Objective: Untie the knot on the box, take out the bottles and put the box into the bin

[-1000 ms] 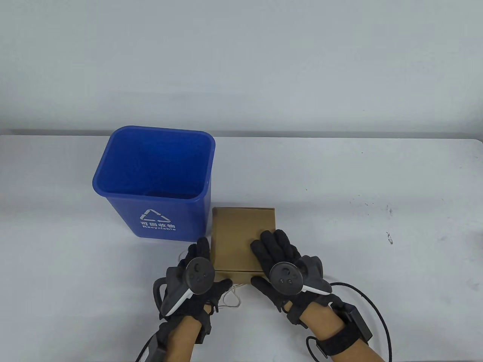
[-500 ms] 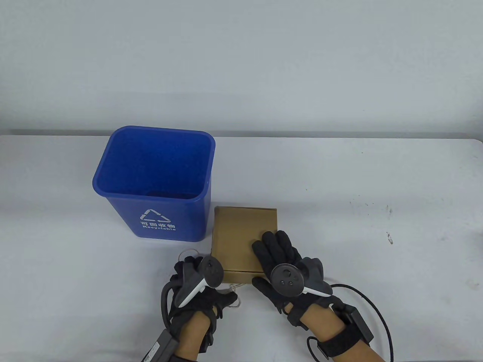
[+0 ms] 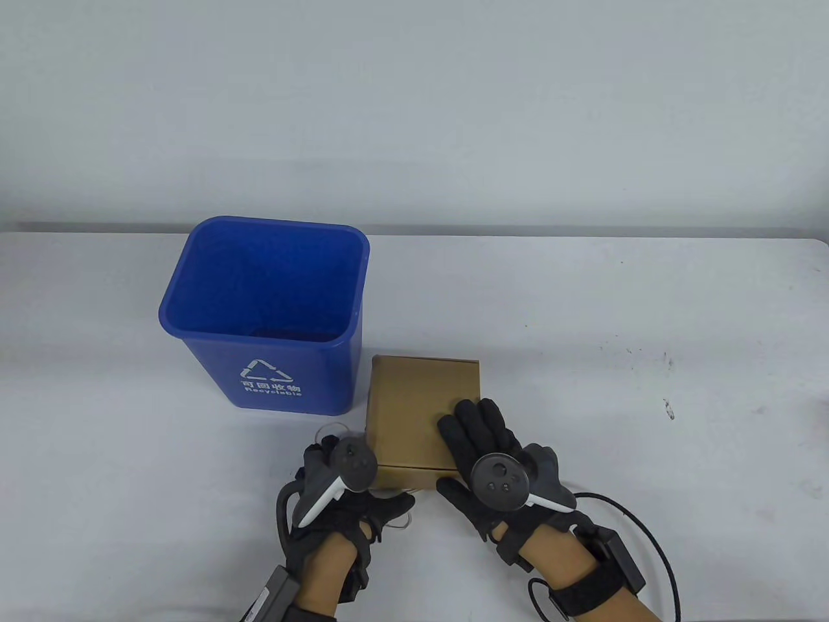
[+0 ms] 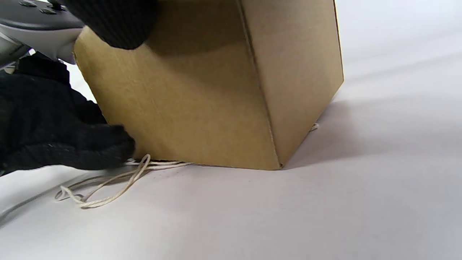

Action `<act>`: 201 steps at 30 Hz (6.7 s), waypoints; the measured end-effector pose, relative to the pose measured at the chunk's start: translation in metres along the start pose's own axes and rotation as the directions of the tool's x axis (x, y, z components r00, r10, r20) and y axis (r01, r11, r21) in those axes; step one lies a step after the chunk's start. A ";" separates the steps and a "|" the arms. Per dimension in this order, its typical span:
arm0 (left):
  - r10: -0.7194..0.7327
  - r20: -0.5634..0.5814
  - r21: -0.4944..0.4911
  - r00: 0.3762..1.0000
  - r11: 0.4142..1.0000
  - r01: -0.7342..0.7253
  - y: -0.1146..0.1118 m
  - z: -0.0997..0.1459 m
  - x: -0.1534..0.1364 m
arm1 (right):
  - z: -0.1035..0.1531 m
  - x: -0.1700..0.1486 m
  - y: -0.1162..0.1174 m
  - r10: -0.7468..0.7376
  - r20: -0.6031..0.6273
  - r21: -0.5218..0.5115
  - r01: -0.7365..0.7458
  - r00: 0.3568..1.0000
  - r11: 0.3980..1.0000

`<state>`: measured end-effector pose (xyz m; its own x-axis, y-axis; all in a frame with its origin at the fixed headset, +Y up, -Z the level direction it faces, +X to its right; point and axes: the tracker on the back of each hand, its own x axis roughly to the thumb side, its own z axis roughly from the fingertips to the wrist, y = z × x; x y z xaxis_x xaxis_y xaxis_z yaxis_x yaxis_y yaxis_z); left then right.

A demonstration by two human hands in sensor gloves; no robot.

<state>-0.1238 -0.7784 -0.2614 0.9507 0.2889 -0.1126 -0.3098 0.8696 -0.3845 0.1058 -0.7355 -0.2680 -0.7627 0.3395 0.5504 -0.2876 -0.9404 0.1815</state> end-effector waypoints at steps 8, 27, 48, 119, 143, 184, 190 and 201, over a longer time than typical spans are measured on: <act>0.009 -0.023 -0.026 1.000 1.000 -0.010 0.004 -0.002 -0.003 | 0.004 -0.003 0.000 -0.013 -0.004 0.004 0.013 1.000 1.000; 0.055 -0.096 0.024 0.994 0.998 -0.053 0.026 -0.005 -0.042 | 0.013 -0.023 -0.013 -0.144 -0.018 0.072 0.144 0.989 0.987; -0.110 0.112 -0.107 0.988 0.987 0.122 0.030 -0.021 -0.040 | 0.010 -0.030 -0.011 -0.244 0.013 0.130 0.240 0.970 0.962; 0.031 0.384 0.780 0.923 0.524 -0.342 0.123 0.099 -0.063 | 0.011 -0.035 -0.018 -0.209 -0.013 0.110 0.209 0.978 0.972; -0.059 0.299 0.169 0.952 0.986 0.008 0.059 0.017 -0.014 | 0.011 -0.034 -0.016 -0.215 -0.019 0.126 0.215 0.976 0.968; -0.508 0.246 0.242 0.826 0.857 0.455 0.022 -0.004 0.020 | 0.009 -0.029 -0.013 -0.205 -0.024 0.129 0.206 0.978 0.970; -0.340 0.237 0.296 0.910 0.918 0.266 0.050 0.010 -0.017 | 0.009 -0.029 -0.013 -0.207 -0.023 0.134 0.209 0.978 0.969; -0.294 0.241 0.489 0.925 0.860 0.146 0.093 0.048 -0.017 | 0.008 -0.028 -0.012 -0.198 -0.023 0.127 0.199 0.980 0.972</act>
<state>-0.1693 -0.6831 -0.2515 0.9673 0.1078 0.2298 -0.1340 0.9858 0.1014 0.1354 -0.7343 -0.2790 -0.7043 0.5190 0.4844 -0.3575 -0.8488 0.3896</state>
